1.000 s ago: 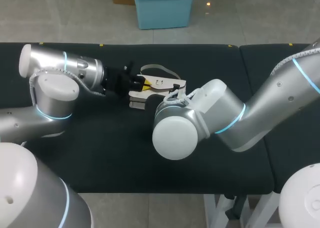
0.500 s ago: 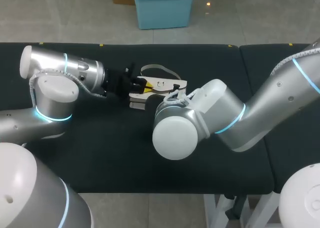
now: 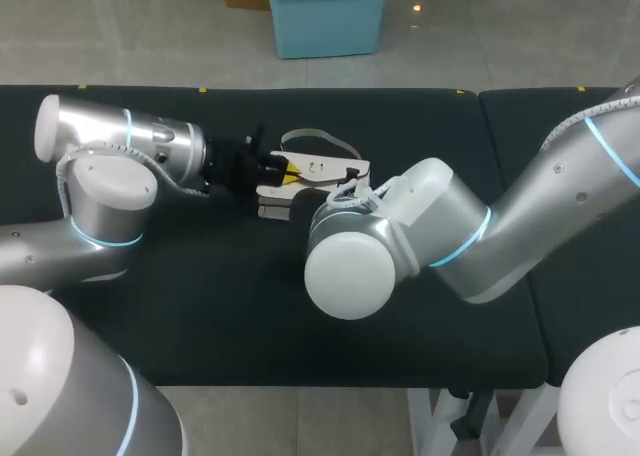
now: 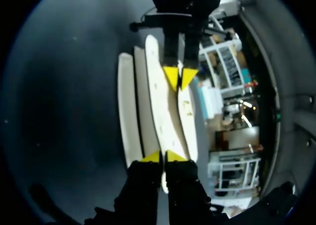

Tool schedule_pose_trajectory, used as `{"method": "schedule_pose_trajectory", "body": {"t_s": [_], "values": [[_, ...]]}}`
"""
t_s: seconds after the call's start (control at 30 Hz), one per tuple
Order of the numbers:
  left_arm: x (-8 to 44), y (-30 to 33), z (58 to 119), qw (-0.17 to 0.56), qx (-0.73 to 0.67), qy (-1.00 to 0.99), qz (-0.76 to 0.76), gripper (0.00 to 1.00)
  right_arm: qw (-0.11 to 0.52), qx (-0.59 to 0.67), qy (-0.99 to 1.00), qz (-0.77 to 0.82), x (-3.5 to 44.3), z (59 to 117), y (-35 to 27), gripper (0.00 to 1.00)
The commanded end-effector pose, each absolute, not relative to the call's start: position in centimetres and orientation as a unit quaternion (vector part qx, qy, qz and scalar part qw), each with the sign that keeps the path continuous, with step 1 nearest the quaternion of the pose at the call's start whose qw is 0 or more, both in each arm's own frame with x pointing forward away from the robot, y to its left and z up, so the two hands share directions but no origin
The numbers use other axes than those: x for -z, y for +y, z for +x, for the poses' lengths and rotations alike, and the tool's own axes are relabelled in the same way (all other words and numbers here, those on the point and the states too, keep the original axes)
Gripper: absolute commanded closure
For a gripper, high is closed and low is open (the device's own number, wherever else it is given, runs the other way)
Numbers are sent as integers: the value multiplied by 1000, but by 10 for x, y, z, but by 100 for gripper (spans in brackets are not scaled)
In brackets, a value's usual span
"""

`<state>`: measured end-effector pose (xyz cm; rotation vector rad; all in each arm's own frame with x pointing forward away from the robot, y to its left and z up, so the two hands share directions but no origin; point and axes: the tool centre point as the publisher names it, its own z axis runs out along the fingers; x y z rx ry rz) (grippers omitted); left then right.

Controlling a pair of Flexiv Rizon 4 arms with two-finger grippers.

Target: Pick up the bag, open it, inspect its contents, close it, and place it on the opposite side

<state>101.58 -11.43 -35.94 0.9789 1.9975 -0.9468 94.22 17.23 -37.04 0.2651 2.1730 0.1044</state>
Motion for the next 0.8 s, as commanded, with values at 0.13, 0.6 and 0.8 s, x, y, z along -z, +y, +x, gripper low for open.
{"method": "schedule_pose_trajectory", "body": {"t_s": [0.13, 0.6, 0.8], "values": [[365, -116, 1005, 346, 376, 763, 396, 100, 459, -43, 881, 108, 372, 942, 172, 100], [365, -116, 1031, 355, 368, 780, 360, 100, 459, -43, 881, 108, 372, 942, 172, 100], [361, -119, 1021, 341, 388, 781, 352, 100, 459, -43, 881, 108, 372, 942, 172, 100]]}}
